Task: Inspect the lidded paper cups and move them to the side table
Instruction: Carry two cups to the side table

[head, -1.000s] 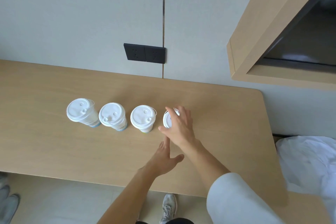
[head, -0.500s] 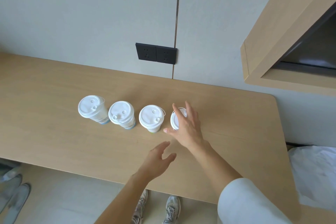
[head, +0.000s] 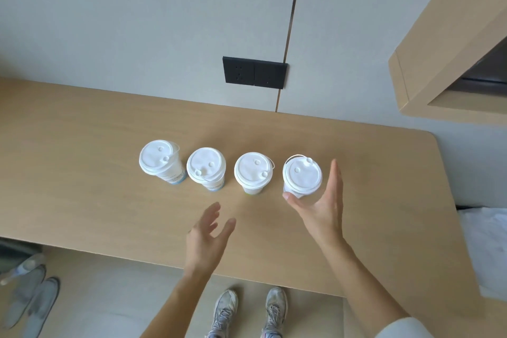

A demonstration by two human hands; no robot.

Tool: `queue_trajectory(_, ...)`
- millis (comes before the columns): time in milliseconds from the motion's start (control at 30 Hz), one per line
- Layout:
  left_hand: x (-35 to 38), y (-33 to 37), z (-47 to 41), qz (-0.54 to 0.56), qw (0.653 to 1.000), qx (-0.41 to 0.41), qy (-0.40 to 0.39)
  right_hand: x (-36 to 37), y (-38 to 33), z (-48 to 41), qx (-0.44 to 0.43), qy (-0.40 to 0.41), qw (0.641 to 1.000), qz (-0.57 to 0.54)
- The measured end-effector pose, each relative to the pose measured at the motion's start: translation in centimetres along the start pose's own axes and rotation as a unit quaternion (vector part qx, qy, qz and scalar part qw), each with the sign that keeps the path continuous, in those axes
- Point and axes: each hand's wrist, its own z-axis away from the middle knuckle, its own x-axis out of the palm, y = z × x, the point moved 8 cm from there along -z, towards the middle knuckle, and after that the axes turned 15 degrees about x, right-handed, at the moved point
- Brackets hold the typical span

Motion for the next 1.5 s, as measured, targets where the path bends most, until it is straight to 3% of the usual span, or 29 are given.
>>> queue_trajectory(200,5.4,0.4,-3.5,0.076,0.997,0.024,-0.009,3.6,4.2,0.0,0.072,0.058,0.985,-0.149)
queue_trajectory(433,8.7,0.6,-6.8,0.172,0.982,0.071,0.030,6.9,5.0,-1.6,0.024,0.146,0.962,-0.231)
queue_trajectory(800,10.8,1.3,-7.8,0.170,0.979,0.105,0.036,5.0,6.3,-2.1,0.036,0.209,0.927,-0.308)
queue_trajectory(1067,16.5,7.0,-3.8,0.178,0.967,0.157,-0.089,-3.9,9.1,2.6,0.057,0.319,0.882,-0.341)
queue_trajectory(1500,30.7,13.9,15.9,0.194,0.889,0.216,-0.355,-20.0,23.8,17.3,0.142,0.502,0.766,-0.376)
